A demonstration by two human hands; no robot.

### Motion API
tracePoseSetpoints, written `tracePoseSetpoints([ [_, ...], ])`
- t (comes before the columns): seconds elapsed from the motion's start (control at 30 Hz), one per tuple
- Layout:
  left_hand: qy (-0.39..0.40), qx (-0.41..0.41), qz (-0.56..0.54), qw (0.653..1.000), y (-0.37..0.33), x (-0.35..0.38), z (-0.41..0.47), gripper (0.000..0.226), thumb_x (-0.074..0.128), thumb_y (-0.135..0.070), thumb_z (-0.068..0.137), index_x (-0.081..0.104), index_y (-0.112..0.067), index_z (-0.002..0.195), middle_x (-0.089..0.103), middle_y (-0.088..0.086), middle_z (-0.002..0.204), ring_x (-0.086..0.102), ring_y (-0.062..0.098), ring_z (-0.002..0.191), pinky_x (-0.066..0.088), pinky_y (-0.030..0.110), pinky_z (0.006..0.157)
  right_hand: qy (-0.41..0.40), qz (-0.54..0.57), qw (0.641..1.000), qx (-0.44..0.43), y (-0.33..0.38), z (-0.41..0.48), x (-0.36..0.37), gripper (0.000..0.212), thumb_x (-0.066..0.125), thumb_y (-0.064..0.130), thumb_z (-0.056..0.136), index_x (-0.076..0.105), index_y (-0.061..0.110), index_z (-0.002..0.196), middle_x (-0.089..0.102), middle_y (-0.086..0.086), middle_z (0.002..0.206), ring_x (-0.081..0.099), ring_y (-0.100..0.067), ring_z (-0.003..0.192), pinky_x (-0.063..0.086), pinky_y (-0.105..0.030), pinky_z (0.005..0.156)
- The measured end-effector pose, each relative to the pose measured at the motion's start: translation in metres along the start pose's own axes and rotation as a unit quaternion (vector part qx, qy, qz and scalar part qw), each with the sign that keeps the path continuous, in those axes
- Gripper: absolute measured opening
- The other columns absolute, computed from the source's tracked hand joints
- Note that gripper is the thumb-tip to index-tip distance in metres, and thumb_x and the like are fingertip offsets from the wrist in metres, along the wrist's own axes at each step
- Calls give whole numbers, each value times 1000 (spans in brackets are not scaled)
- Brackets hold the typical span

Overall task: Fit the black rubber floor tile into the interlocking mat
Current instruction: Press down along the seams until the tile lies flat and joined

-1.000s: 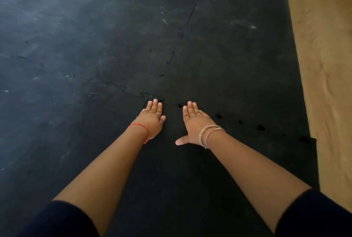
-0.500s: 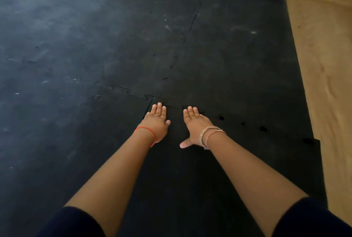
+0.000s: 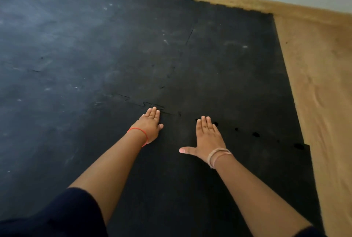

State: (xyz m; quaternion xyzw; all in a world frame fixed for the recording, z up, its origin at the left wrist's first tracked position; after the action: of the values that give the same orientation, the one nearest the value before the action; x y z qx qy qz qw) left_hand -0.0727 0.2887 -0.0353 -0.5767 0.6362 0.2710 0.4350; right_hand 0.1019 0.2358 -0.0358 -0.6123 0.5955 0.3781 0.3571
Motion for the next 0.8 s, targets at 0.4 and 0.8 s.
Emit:
tracePoseSetpoints([
  [0.4,44,-72,27,996,-10,-7,9,61,18,-35,99,-7,-3,144,-14,11,154,-10,23,142,2,36,114,25,17,999,-39,-5,5,-7,102,37,69,83,-9,4,146,-14,-13,156,-11,-26,143,-2,-37,114],
  [0.8,-21,128,50,990,-140,39,-13,57,17,-32,99,-6,-8,145,-11,9,155,-10,19,142,-1,31,114,29,-9,999,30,-83,-37,16,96,34,66,86,-11,4,145,-15,-15,155,-12,-25,143,0,-37,116],
])
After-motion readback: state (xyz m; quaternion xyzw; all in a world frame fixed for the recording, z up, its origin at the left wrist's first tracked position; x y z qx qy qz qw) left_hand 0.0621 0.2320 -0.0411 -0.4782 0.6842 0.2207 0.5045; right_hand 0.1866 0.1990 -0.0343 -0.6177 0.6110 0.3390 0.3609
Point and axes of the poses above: each hand's wrist, its own z-axis towards the middle knuckle, its own x-axis out of the palm, y = z × x, the point moved 3 cm from there along z, towards the middle knuckle
